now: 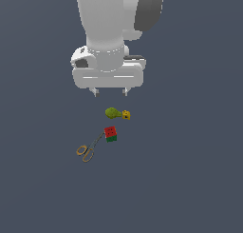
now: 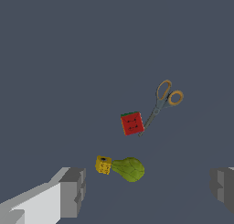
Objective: Pick up a designated object from a clutter of objects.
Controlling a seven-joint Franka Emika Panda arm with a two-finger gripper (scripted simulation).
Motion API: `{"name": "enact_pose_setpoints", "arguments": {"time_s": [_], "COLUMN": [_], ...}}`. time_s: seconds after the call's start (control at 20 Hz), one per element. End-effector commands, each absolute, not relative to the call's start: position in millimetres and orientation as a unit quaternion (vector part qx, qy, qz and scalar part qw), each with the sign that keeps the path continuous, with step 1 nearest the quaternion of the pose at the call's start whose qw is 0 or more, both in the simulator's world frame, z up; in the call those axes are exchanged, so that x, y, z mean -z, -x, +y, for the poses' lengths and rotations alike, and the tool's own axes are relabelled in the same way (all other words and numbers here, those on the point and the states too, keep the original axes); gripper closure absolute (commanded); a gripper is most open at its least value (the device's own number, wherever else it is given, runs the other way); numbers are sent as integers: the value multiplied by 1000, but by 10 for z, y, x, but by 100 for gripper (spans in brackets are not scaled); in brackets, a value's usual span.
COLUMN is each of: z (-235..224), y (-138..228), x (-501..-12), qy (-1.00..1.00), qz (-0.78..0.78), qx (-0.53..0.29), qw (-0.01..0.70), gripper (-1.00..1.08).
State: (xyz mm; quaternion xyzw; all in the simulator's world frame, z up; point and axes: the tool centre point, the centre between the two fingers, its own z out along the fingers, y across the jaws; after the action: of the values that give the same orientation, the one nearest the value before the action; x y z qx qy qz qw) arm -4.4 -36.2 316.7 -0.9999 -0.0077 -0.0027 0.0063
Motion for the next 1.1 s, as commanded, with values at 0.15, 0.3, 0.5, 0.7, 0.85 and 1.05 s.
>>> {"name": "enact_pose_setpoints", "arguments": {"time_s": [0.15,0.3,0.5,0.7,0.85,1.05], "z": [-373,-382,-396,-409,-418,-429], "y": [81,114,177,256,322,422], "x": [-2986,-2851,-2638,-2422,-2264,-2060], "qy": [999,997,993,985,979,967], "qz": [-46,-75,-121,-170,-206,-253], "qx": [3,3,3,3,3,3], "qw": [6,6,6,5,5,5], "gripper": [-92,-92,-92,-92,-92,-92]}}
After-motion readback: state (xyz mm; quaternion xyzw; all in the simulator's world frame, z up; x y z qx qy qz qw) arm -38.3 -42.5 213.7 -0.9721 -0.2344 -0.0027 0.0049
